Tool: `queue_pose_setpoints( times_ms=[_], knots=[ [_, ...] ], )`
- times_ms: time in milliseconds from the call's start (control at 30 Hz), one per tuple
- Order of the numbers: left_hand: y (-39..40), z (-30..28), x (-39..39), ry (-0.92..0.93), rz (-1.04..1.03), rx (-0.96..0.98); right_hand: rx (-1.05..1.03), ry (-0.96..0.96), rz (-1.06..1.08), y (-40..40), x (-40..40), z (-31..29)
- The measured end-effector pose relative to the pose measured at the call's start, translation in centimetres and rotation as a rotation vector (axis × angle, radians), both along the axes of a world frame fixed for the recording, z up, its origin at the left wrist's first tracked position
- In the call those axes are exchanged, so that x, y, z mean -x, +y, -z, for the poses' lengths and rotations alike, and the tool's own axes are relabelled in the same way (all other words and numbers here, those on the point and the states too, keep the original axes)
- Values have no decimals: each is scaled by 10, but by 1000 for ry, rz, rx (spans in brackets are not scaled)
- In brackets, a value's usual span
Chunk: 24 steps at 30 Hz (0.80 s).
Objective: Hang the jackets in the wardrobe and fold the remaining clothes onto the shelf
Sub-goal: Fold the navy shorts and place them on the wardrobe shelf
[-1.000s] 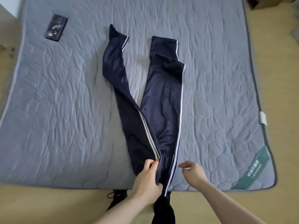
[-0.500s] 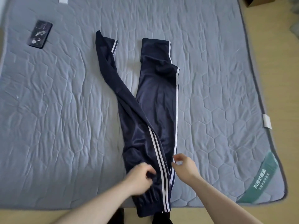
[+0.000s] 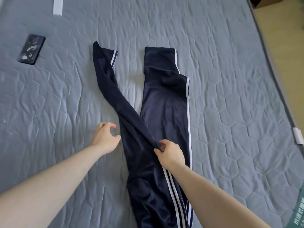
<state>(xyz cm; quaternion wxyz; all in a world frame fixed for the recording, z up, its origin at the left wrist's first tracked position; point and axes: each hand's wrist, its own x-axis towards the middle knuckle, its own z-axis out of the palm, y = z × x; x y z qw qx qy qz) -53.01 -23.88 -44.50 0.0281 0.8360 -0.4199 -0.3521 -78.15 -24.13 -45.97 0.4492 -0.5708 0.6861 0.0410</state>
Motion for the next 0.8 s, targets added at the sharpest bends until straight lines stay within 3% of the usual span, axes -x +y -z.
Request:
queue_pose_setpoints(
  times_ms=[67,233,367,467,533,667,800],
  knots=[
    [-13,5,-2,9,-4,-26,61,34,-54,-2,5,1],
    [-50,20,-19,-49,-17,-138,229,-55,323,6,49,1],
    [-87,35,-26,-168,-119,-238,70,97,436,10,90,9],
    [-105,53,-24,-162,-158,-302,-45,200,394,1,98,15],
    [-108,67,-19,-107,-180,-341,57,180,351,-8,88,16],
    [-113,80,-12,-82,-204,-421,370,-12,203,-46,29,0],
    [-134,84,-10,-111,-275,-476,476,-238,22,-102,-58,-7]
  ],
)
